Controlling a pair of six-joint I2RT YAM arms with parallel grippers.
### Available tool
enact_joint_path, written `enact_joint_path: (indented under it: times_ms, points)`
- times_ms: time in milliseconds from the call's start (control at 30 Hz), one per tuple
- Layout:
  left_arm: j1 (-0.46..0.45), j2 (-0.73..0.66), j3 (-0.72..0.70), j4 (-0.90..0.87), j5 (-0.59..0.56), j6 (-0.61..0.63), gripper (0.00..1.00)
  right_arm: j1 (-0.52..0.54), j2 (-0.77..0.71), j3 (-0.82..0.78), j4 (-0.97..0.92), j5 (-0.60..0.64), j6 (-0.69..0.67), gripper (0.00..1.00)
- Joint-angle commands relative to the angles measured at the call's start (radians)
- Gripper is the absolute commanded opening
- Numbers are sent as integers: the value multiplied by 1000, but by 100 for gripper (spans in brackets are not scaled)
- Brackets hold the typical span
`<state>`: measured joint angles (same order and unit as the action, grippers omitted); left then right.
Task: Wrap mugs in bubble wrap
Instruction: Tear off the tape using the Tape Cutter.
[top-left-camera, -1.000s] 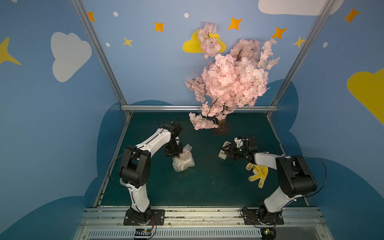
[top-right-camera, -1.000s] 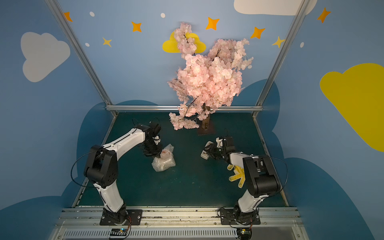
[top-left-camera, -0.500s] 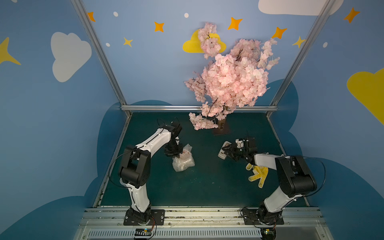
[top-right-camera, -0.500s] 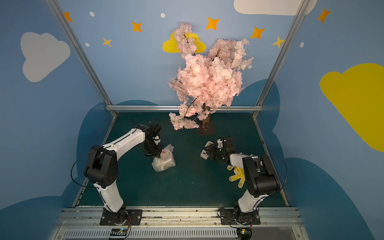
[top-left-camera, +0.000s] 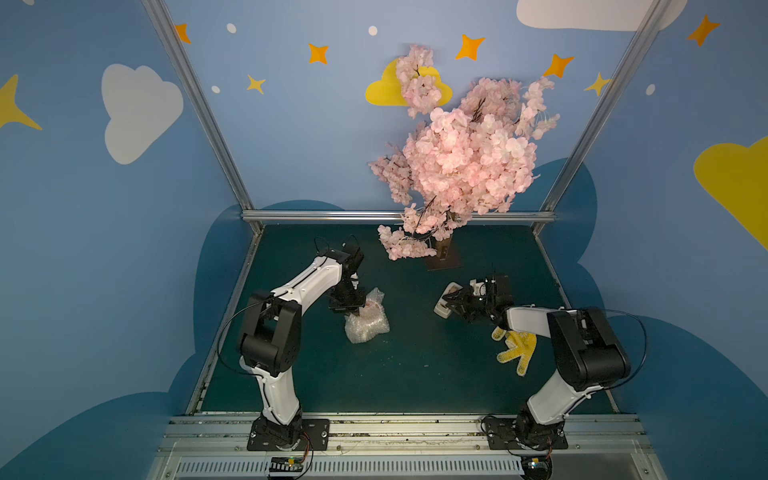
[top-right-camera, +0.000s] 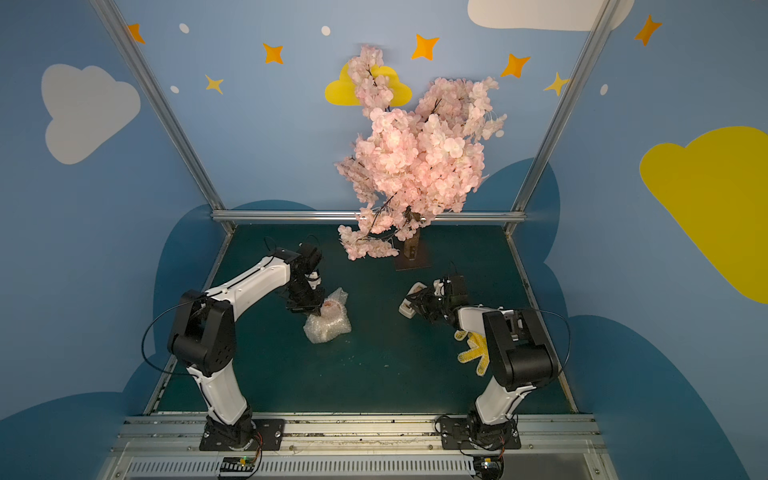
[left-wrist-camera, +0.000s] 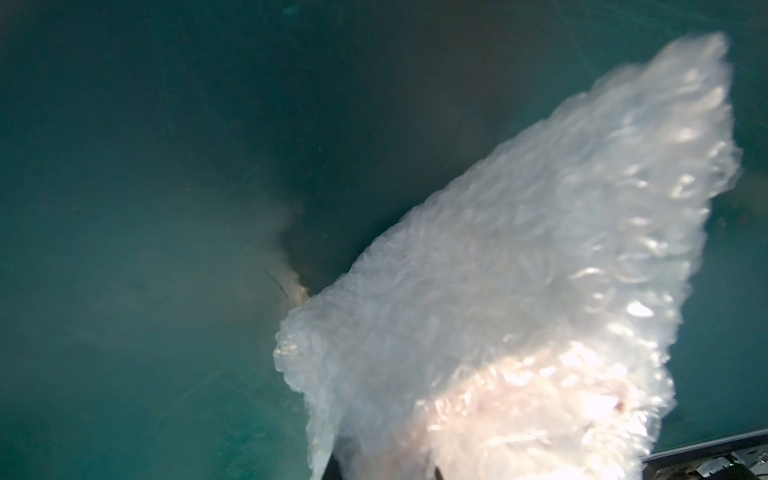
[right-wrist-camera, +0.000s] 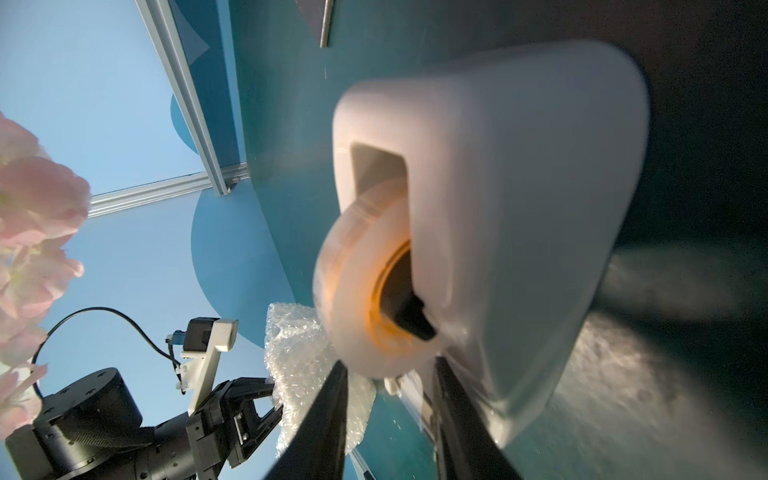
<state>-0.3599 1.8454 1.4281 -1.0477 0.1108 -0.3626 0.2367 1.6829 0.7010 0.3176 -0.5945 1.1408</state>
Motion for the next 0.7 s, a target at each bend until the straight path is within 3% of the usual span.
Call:
enact_joint_path:
  times_ms: [0, 667]
  points:
    - [4, -12, 14, -18, 26, 15, 3, 7, 7, 1, -49, 34, 13, 31]
    - [4, -18, 9, -16, 18, 17, 3, 18, 27, -7, 10, 17, 67, 30]
